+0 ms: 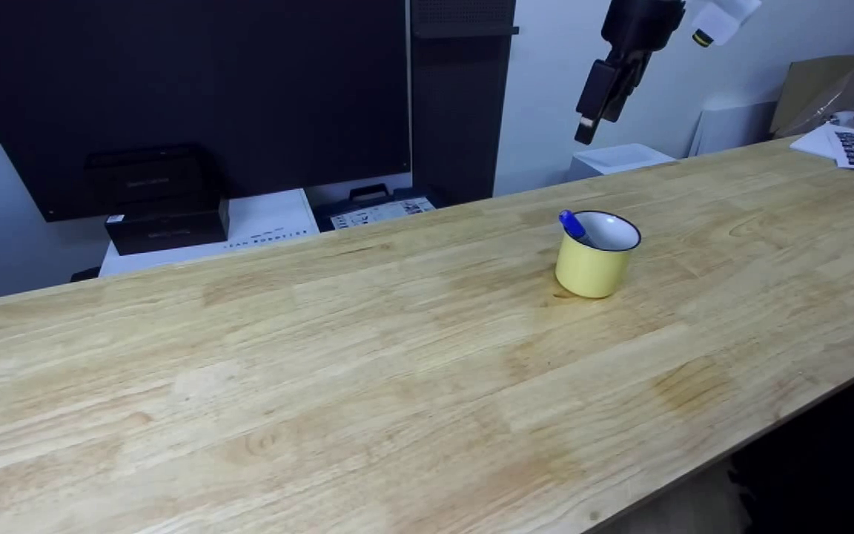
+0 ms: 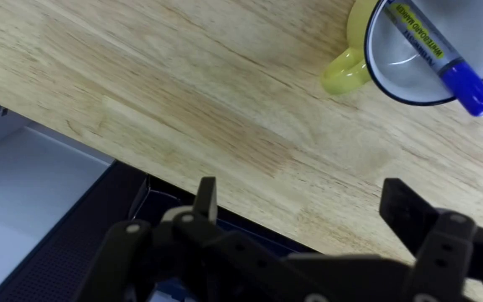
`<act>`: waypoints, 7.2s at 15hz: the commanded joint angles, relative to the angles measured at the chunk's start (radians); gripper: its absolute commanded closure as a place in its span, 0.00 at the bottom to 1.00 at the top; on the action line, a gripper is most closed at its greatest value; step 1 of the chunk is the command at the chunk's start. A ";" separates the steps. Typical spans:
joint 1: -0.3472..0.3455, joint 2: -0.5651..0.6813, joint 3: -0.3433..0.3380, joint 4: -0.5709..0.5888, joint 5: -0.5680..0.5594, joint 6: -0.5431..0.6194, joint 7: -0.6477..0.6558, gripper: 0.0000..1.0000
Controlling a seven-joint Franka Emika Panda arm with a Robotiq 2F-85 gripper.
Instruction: Take the marker from the cup and put it on the table
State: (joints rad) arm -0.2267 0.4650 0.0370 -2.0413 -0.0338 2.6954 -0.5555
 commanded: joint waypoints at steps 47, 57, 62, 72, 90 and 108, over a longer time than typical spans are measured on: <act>-0.017 0.087 0.149 -0.096 0.105 0.070 -0.220 0.00; -0.038 0.024 0.172 -0.202 0.097 0.174 -0.238 0.48; -0.062 -0.013 0.185 -0.240 0.102 0.196 -0.240 0.83; -0.146 -0.085 0.240 -0.333 0.147 0.230 -0.285 0.97; -0.127 -0.122 0.249 -0.327 0.261 0.162 -0.405 0.21; -0.062 0.018 0.182 -0.246 0.165 0.160 -0.382 0.67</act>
State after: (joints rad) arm -0.2890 0.4722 0.2214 -2.3135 0.1505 2.8640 -0.9641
